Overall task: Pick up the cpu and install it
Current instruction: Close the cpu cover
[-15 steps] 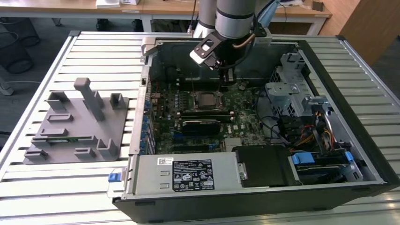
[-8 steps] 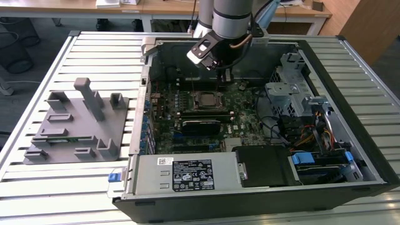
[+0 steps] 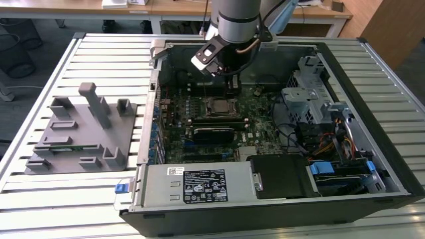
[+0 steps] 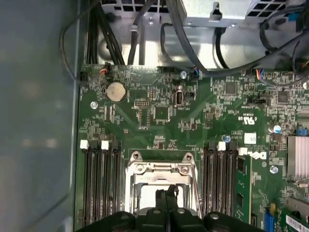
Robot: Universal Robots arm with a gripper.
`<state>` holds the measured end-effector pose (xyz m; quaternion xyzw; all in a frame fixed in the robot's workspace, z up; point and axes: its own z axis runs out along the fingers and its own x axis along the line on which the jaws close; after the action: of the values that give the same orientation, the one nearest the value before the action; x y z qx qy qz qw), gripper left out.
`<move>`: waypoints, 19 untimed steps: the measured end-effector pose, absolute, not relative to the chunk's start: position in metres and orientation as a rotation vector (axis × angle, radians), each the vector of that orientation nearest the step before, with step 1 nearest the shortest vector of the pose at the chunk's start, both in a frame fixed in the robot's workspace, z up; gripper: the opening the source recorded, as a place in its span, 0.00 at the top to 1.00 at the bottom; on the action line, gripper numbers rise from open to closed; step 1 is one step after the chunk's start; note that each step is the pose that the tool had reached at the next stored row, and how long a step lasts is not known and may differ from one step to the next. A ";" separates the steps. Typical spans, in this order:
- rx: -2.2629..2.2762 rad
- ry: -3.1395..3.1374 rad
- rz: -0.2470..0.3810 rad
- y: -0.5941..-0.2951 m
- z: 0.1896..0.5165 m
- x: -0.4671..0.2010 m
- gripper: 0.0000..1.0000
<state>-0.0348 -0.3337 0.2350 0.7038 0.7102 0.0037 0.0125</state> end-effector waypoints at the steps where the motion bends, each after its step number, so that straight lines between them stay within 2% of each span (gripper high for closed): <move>1: 2.194 2.214 0.012 -0.334 0.234 -0.036 0.89; 19: 2.193 2.214 0.012 -0.334 0.211 -0.073 0.89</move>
<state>-0.0731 -0.3337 0.2114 0.7038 0.7103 0.0037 0.0125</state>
